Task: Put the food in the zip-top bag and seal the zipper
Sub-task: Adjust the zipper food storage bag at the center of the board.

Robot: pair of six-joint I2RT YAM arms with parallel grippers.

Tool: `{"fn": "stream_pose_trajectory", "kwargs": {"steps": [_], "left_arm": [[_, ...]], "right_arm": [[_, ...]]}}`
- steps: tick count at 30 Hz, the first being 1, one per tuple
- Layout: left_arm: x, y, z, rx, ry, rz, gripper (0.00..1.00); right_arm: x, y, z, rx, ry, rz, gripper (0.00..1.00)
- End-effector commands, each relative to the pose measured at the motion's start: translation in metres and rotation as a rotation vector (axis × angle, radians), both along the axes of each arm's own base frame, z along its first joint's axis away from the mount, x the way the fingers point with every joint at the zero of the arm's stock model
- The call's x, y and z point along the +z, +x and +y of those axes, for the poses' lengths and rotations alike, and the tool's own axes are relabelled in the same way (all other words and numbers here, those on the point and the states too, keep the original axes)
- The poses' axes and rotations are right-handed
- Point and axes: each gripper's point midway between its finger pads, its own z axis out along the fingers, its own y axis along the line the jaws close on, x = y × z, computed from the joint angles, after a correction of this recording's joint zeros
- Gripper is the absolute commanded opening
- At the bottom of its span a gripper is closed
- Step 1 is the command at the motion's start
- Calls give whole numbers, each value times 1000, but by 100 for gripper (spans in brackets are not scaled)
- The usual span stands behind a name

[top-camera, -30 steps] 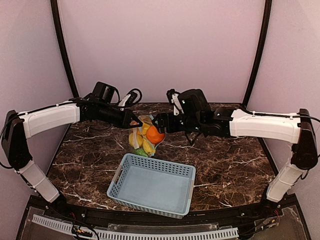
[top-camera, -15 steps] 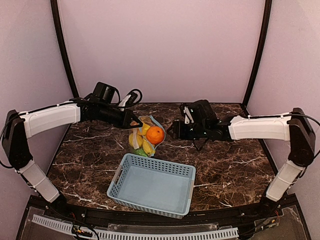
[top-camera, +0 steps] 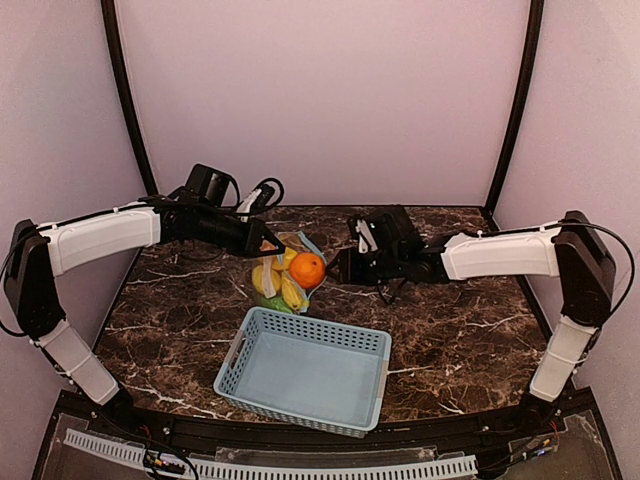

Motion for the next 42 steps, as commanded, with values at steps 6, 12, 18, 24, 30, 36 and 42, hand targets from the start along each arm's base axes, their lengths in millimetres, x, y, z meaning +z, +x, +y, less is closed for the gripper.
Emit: {"fn": "stream_pose_trajectory", "kwargs": {"steps": [6, 12, 18, 24, 30, 36, 42], "left_arm": [[10, -2, -2, -20, -29, -10, 1], [12, -2, -2, -18, -30, -17, 1], [14, -2, -1, -14, -30, -25, 1], [14, -2, -1, -14, -31, -25, 1], [15, -4, -3, -27, -45, -20, 1], [16, -5, -6, -41, -64, -14, 1], [20, -7, -6, -43, -79, -18, 1]], "right_arm": [[8, 11, 18, 45, 42, -16, 39], [1, 12, 21, 47, 48, 11, 32], [-4, 12, 22, 55, 52, 32, 25], [-3, 10, 26, 80, 74, 43, 24], [-3, 9, 33, 113, 116, 73, 22], [3, 7, 40, 148, 176, 91, 20], [-2, 7, 44, 159, 188, 117, 15]]}}
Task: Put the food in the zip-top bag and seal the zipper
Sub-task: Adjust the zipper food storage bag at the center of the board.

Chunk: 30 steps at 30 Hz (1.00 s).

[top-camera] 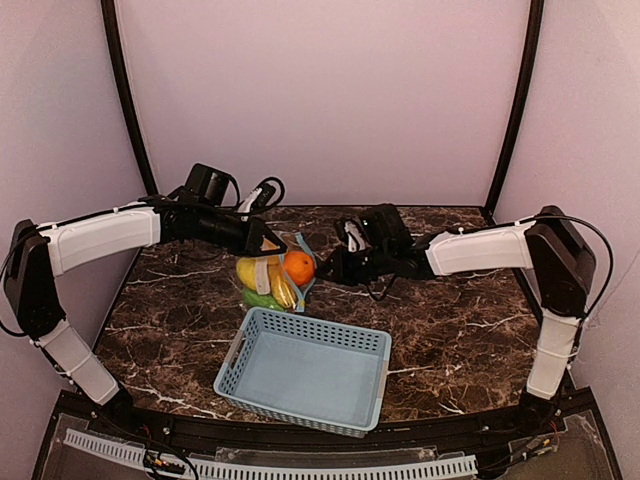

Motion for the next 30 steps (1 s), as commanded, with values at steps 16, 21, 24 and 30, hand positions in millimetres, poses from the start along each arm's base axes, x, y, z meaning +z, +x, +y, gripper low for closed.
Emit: {"fn": "stream_pose_trajectory", "kwargs": {"steps": [16, 21, 24, 30], "left_arm": [[21, -5, -4, -27, -72, -41, 1], [17, -2, -1, -10, -53, -38, 1], [9, 4, 7, 37, 9, -39, 1], [6, 14, 20, 105, 91, -76, 1]], "right_arm": [[-2, 6, 11, 15, 51, 34, 11], [13, 7, 6, -8, 61, 5, 0], [33, 5, 1, -15, 67, -27, 0], [68, -2, -11, -11, 47, -69, 0]]}}
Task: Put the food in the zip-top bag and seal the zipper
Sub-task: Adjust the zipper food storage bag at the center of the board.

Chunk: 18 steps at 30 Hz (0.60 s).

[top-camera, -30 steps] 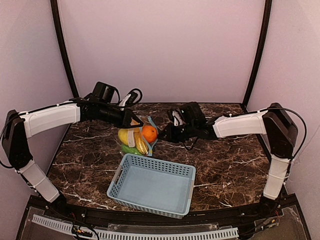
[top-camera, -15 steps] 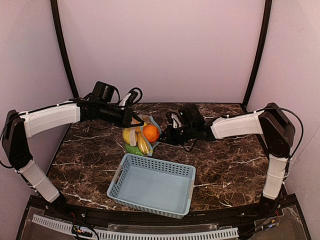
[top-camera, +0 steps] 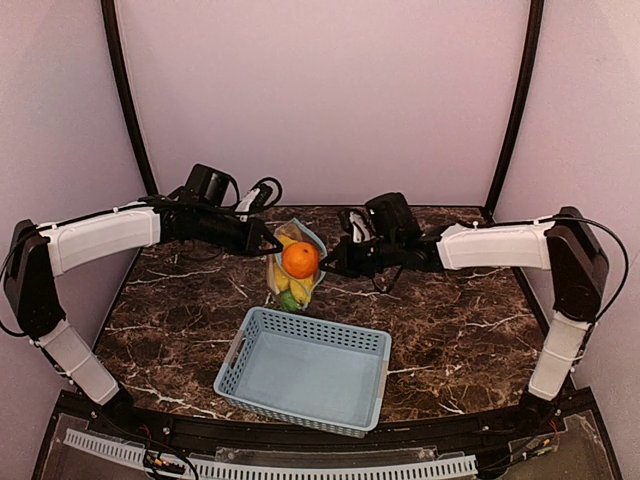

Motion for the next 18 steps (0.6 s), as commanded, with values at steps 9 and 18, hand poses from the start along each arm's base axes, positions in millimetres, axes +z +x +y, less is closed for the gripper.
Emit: {"fn": "stream_pose_trajectory", "kwargs": {"steps": [9, 18], "left_arm": [[30, -6, -8, -18, -86, 42, 1], [31, -29, -21, -102, -162, 140, 18]], "right_arm": [[71, -10, -28, 61, -169, -90, 0], [63, -26, -37, 257, -177, -17, 0]]}}
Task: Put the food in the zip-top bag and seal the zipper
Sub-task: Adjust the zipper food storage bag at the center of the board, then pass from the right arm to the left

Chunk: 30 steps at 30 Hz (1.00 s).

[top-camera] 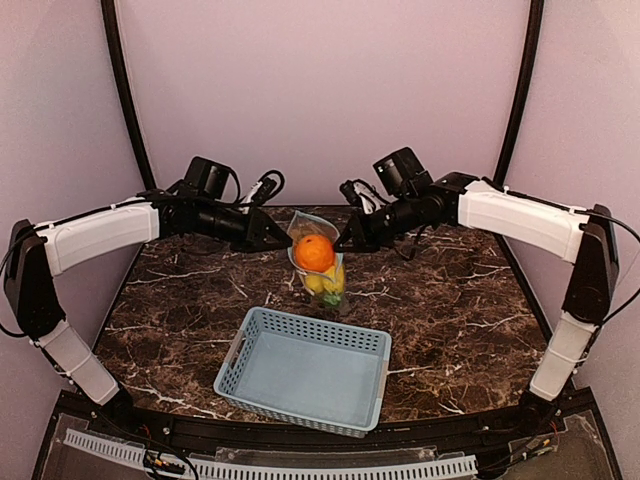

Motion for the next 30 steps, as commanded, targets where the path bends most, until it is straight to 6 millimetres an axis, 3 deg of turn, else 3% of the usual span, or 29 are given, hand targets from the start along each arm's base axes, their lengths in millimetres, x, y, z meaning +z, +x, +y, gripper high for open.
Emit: {"fn": "stream_pose_trajectory", "kwargs": {"steps": [1, 5, 10, 14, 20, 30], "left_arm": [[0, -18, -5, -63, -44, 55, 24], [-16, -25, 0, -83, 2, 64, 38], [-26, -9, 22, -41, 198, -82, 63], [-29, -9, 23, -83, 236, -123, 79], [-59, -9, 9, -140, 320, -137, 88], [-85, 0, -12, -174, 343, -96, 88]], "right_arm": [[-14, -15, -7, 140, -19, 63, 0], [-22, -16, -1, 230, 3, 61, 0], [-27, -8, 0, 313, 87, 111, 0], [-33, -2, -1, 336, 119, 141, 0], [-31, -5, 0, 366, 141, 140, 0], [-31, -8, 1, 385, 156, 146, 0]]}}
